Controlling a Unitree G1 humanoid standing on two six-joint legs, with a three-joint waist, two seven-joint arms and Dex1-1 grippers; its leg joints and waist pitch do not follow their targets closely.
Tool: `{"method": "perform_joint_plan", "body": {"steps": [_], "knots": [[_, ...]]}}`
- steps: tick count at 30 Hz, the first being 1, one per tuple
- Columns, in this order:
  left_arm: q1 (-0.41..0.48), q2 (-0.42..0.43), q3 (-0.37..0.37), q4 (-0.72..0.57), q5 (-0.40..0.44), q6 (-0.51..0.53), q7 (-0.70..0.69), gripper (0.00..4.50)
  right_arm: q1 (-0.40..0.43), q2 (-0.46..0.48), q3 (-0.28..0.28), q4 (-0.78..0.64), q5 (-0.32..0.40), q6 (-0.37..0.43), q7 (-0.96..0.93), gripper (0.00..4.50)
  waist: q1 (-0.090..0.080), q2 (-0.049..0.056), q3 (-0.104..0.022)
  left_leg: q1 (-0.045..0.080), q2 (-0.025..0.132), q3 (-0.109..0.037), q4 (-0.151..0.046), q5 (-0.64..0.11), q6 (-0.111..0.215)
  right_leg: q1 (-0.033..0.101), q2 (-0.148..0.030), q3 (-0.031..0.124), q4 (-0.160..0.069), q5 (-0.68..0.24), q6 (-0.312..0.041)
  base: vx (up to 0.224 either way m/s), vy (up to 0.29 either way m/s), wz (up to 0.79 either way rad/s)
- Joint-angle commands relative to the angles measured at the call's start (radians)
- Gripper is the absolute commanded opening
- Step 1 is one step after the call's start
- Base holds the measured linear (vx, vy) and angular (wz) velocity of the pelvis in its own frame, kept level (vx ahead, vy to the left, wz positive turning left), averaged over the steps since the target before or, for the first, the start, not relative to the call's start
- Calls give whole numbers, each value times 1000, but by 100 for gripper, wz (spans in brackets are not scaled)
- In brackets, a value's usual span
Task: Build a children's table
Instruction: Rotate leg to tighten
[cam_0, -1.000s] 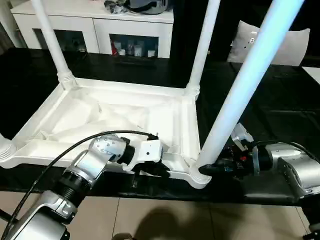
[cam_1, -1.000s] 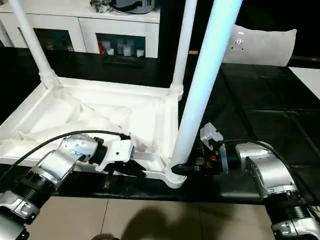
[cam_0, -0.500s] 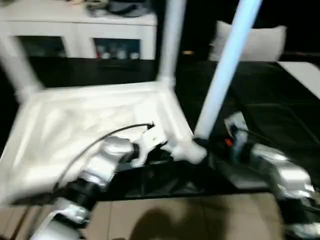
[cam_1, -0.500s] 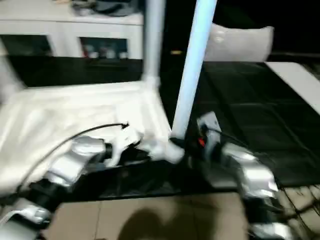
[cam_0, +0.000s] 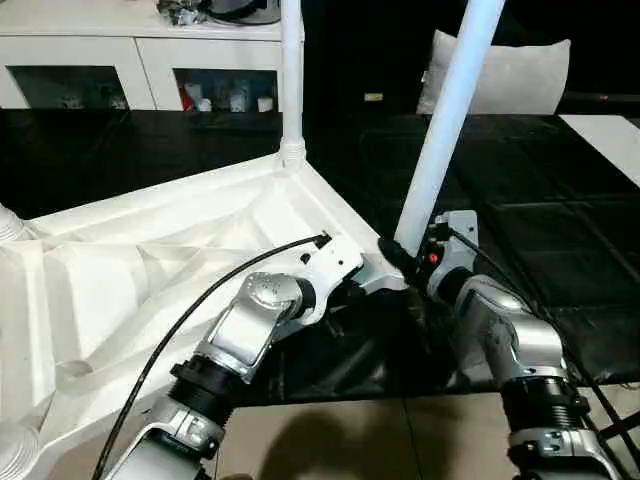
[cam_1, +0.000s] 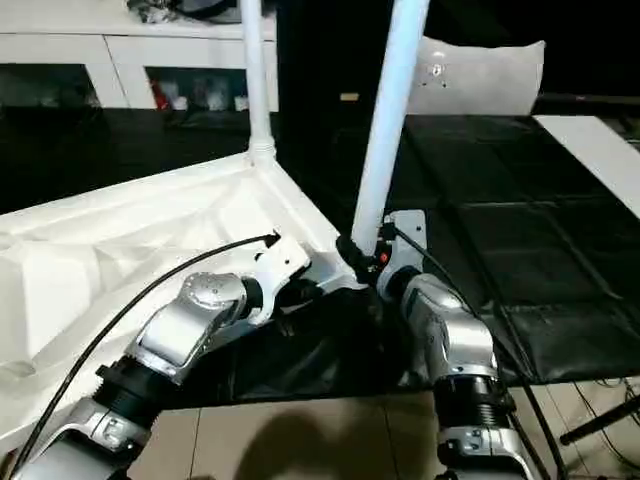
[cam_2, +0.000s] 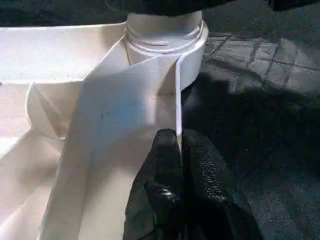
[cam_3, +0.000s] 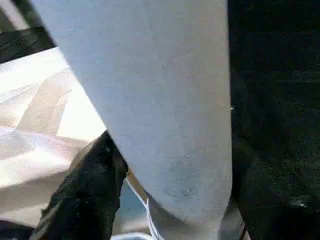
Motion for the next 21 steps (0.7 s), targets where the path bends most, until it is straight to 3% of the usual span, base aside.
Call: {"method": "perform_joint_plan", "body": {"steps": [1, 5, 9, 16, 17, 21], "knots": [[-8, 16, -11, -4, -14, -66, -41, 0, 8, -34, 18, -3, 27, -2, 92, 349, 9, -4, -61, 3, 49, -16, -60, -158, 60, 62, -81, 56, -75, -228, -153, 0, 0, 0], [-9, 59, -27, 14, -11, -118, -94, 0, 15, -104, 29, -27, 45, -3, 211, 369, 12, -3, -59, 5, 50, -17, -60, -177, 58, 62, -82, 56, -79, -267, -144, 0, 0, 0], [-13, 142, -59, 31, -10, -196, -209, 0, 47, -254, 84, -80, 49, -23, 430, 408, 24, -2, -58, 7, 54, -17, -60, -188, 59, 61, -82, 57, -80, -281, -132, 0, 0, 0], [-7, 253, -117, 44, -9, -358, -395, 0, 60, -387, 134, -88, 54, -90, 660, 408, 33, -3, -57, 10, 56, -17, -60, -208, 61, 57, -84, 56, -80, -308, -145, 0, 0, 0], [-5, 265, -122, 42, -22, -384, -432, 0, 59, -402, 146, -84, 55, -98, 690, 379, 34, -5, -57, 11, 58, -17, -60, -204, 59, 56, -83, 57, -77, -294, -154, 0, 0, 0], [-8, 291, -140, 35, -48, -432, -519, 0, 61, -426, 173, -91, 71, -98, 772, 352, 51, -3, -58, 13, 61, -15, -58, -203, 59, 54, -84, 57, -72, -280, -169, 0, 0, 0]]}}
